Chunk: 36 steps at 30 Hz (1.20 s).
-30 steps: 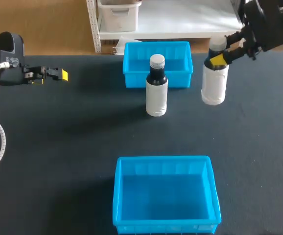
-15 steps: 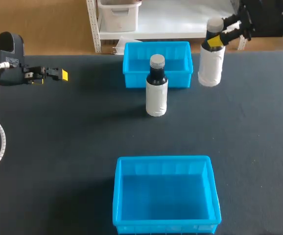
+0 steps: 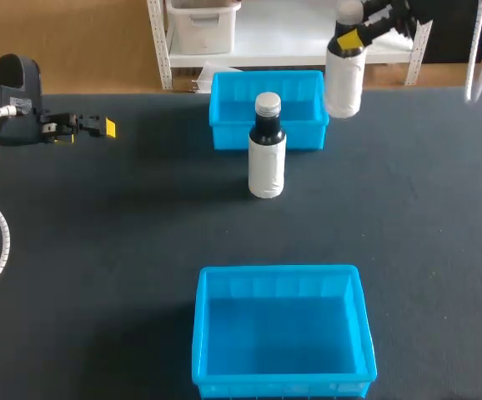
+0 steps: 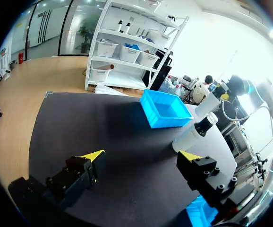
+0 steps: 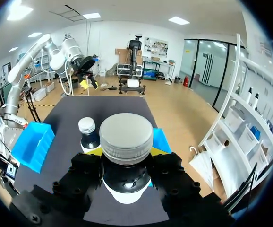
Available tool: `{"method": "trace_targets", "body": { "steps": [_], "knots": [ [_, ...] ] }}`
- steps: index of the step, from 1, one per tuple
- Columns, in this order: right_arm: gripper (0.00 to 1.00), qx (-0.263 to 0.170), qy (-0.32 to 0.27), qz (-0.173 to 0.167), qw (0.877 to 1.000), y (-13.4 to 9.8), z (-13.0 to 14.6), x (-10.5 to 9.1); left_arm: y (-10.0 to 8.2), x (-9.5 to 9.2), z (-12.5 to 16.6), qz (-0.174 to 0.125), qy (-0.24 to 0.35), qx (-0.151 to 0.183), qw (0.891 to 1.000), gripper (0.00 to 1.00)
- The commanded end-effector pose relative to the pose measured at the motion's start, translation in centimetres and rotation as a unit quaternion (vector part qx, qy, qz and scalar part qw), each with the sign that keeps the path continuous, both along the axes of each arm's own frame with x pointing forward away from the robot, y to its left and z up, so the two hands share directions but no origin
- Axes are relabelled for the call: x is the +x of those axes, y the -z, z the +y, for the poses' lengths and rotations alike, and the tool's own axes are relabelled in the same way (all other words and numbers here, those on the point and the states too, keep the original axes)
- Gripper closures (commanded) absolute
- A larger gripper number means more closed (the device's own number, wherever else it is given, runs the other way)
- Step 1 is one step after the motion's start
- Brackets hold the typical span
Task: Pick up the bottle, and place it in the far bin if it is heavy, or in the near bin if it is light.
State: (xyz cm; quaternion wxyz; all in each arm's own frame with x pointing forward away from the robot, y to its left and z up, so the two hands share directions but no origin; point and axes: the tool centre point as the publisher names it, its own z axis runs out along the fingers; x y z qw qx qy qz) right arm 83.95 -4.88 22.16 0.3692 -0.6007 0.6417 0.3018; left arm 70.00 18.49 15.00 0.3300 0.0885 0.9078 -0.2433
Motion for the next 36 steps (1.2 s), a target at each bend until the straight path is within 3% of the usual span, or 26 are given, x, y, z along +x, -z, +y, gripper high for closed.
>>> {"method": "trace_targets", "body": {
  "steps": [1, 14, 36],
  "knots": [
    [1.0, 0.001, -0.033, 0.022, 0.999, -0.6, 1.2, 2.5, 0.0, 0.0, 0.0, 0.0, 0.0, 0.0, 1.0, 0.0],
    [1.0, 0.009, -0.054, 0.023, 0.998, -0.6, 5.2, 5.8, 0.0, 0.0, 0.0, 0.0, 0.0, 0.0, 1.0, 0.0],
    [1.0, 0.025, -0.13, 0.047, 0.99, 3.1, 12.8, 7.8, 0.0, 0.0, 0.0, 0.0, 0.0, 0.0, 1.0, 0.0]
  ]
}}
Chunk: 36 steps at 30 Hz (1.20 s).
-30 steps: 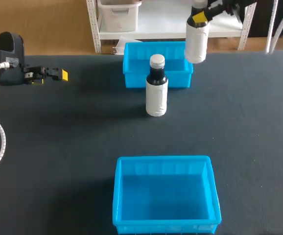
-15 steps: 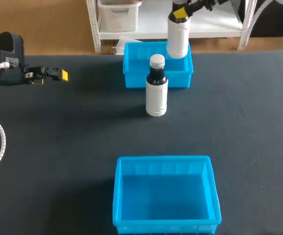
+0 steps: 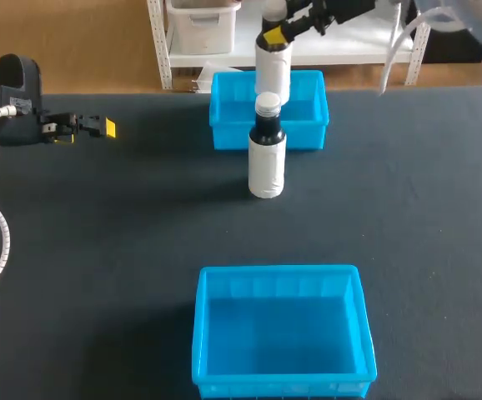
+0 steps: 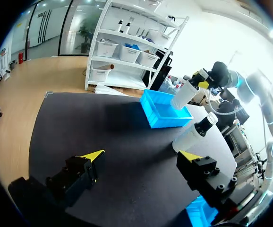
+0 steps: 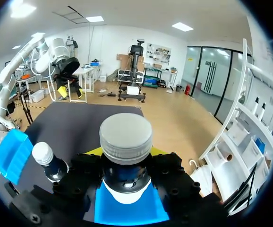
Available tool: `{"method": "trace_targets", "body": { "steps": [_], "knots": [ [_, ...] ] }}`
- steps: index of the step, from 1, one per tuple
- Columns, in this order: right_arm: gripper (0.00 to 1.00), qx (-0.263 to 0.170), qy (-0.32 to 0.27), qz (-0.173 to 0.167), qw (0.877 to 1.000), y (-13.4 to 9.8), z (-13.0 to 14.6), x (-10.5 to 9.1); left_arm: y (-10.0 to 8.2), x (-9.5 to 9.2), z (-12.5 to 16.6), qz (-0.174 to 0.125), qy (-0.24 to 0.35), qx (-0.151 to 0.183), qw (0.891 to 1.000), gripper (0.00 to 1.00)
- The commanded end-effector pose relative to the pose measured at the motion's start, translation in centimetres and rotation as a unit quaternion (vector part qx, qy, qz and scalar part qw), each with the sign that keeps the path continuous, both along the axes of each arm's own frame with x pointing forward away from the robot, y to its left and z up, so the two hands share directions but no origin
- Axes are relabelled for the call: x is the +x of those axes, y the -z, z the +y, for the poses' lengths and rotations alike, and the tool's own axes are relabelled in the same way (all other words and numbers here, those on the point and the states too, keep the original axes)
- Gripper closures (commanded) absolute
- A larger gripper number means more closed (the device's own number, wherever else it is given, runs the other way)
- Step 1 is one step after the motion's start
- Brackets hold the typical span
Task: Pick up the bottle, and place it in the far bin if it is heavy, or in the near bin if it is light.
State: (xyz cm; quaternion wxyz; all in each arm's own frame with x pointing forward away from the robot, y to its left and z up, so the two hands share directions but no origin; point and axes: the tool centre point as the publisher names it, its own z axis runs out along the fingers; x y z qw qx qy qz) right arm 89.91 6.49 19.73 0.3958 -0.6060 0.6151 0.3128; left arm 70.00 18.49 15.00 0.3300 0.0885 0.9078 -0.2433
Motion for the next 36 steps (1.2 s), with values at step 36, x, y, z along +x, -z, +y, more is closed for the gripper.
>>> {"method": "trace_targets", "body": {
  "steps": [36],
  "knots": [
    [1.0, 0.008, -0.157, 0.129, 0.979, 6.5, 6.6, 4.8, 0.0, 0.0, 0.0, 0.0, 0.0, 0.0, 1.0, 0.0]
  ]
}}
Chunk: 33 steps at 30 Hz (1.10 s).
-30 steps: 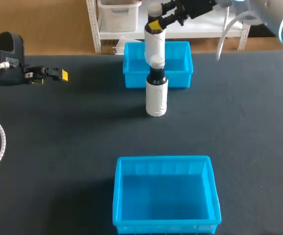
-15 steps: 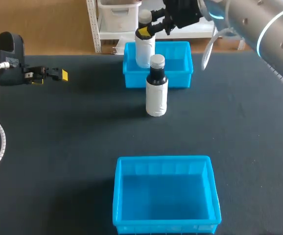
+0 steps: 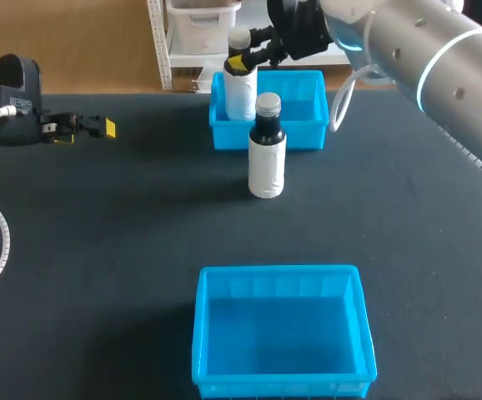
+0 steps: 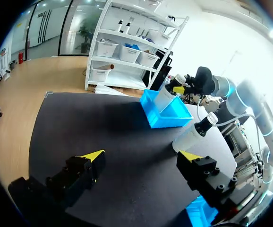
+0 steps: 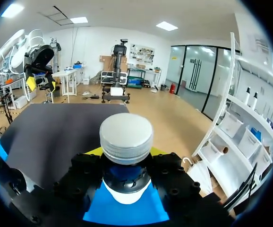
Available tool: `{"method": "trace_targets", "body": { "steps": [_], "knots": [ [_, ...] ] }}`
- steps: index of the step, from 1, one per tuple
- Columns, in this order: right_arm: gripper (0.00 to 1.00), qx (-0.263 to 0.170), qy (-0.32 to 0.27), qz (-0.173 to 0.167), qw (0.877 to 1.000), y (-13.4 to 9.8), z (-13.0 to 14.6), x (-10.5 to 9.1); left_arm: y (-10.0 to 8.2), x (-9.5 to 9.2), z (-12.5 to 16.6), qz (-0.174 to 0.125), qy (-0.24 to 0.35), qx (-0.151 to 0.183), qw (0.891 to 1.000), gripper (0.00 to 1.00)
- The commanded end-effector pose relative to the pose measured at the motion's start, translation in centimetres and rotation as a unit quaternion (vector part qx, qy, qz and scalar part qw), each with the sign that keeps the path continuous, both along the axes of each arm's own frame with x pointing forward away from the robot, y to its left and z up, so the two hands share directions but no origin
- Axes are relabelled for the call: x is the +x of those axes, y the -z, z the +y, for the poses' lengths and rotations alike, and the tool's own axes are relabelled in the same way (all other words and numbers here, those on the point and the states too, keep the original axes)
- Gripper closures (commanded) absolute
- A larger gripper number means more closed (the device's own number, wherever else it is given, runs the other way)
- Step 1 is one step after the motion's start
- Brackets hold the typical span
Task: Pick up the bottle, and place it in the far bin if it is heavy, or in the near bin if it is light.
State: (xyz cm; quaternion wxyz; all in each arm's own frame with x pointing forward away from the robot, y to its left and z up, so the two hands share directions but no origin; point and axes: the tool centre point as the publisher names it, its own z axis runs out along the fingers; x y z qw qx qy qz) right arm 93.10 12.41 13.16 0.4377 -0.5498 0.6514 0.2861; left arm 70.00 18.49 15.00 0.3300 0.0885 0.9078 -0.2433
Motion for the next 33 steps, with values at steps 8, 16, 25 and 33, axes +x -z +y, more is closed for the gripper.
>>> {"method": "trace_targets", "body": {
  "steps": [8, 16, 25, 33],
  "knots": [
    [1.0, -0.005, -0.237, 0.158, 0.959, 0.6, 0.7, 2.4, 0.0, 0.0, 0.0, 0.0, 0.0, 0.0, 1.0, 0.0],
    [0.19, -0.008, -0.238, 0.168, 0.957, 0.9, 0.6, 2.8, 0.0, 0.0, 0.0, 0.0, 0.0, 0.0, 1.0, 0.0],
    [0.0, -0.012, -0.228, 0.176, 0.958, 1.0, -0.3, 2.9, 0.0, 0.0, 0.0, 0.0, 0.0, 0.0, 1.0, 0.0],
    [0.0, -0.017, -0.166, 0.163, 0.972, 0.4, -5.7, 1.8, 0.0, 0.0, 0.0, 0.0, 0.0, 0.0, 1.0, 0.0]
  ]
}}
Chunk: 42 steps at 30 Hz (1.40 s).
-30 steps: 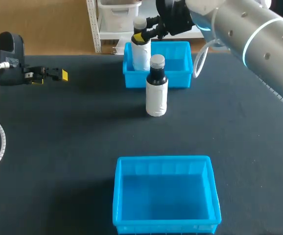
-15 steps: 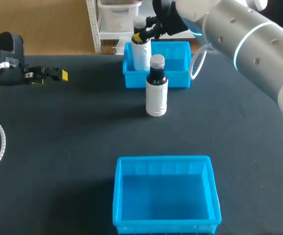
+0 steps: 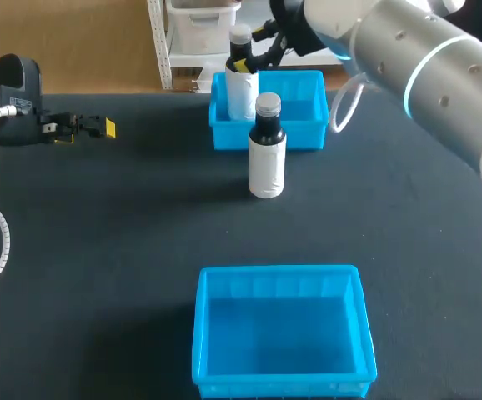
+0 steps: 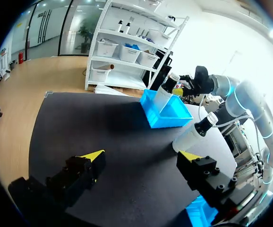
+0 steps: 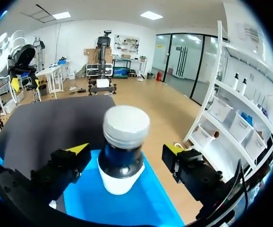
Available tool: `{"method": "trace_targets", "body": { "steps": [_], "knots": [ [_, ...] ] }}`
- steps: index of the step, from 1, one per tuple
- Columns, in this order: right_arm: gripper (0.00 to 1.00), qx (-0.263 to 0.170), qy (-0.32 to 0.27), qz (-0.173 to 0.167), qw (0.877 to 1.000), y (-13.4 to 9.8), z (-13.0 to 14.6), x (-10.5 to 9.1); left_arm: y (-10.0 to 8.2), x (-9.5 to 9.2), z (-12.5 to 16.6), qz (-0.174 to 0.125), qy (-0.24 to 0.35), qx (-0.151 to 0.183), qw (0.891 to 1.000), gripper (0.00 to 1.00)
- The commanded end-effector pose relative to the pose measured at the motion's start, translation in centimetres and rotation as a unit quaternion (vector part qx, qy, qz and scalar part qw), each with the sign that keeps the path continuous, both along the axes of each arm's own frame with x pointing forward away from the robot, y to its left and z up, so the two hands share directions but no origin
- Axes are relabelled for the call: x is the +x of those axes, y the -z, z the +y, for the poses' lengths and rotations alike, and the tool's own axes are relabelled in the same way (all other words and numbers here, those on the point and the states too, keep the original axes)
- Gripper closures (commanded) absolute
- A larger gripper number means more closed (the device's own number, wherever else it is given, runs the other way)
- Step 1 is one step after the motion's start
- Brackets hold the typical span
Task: Pick up the bottle, and place it in the far bin if it is heavy, or in the near bin if it is light.
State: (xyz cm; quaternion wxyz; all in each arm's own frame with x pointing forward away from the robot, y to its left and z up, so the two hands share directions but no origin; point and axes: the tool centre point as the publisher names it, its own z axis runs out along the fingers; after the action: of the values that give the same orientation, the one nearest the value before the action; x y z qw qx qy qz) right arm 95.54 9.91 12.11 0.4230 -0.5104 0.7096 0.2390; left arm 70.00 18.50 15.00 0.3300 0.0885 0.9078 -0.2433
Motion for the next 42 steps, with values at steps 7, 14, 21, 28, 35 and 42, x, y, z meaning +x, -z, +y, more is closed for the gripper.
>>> {"method": "trace_targets", "body": {
  "steps": [7, 14, 21, 28, 35, 42],
  "knots": [
    [0.0, 0.019, -0.185, 0.125, 0.975, -1.6, -9.1, -3.4, 0.0, 0.0, 0.0, 0.0, 0.0, 0.0, 1.0, 0.0],
    [0.0, 0.002, -0.149, 0.102, 0.984, -2.2, -13.6, -7.1, 0.0, 0.0, 0.0, 0.0, 0.0, 0.0, 1.0, 0.0],
    [0.0, -0.016, -0.13, 0.079, 0.988, -2.5, -14.8, -11.5, 0.0, 0.0, 0.0, 0.0, 0.0, 0.0, 1.0, 0.0],
    [0.0, -0.008, -0.116, 0.068, 0.991, -2.4, -14.8, -15.0, 0.0, 0.0, 0.0, 0.0, 0.0, 0.0, 1.0, 0.0],
    [0.0, 0.003, -0.116, 0.07, 0.991, -1.7, -13.2, -17.6, 0.0, 0.0, 0.0, 0.0, 0.0, 0.0, 1.0, 0.0],
    [0.0, 0.016, -0.122, 0.07, 0.99, -1.3, -11.1, -19.2, 0.0, 0.0, 0.0, 0.0, 0.0, 0.0, 1.0, 0.0]
  ]
}}
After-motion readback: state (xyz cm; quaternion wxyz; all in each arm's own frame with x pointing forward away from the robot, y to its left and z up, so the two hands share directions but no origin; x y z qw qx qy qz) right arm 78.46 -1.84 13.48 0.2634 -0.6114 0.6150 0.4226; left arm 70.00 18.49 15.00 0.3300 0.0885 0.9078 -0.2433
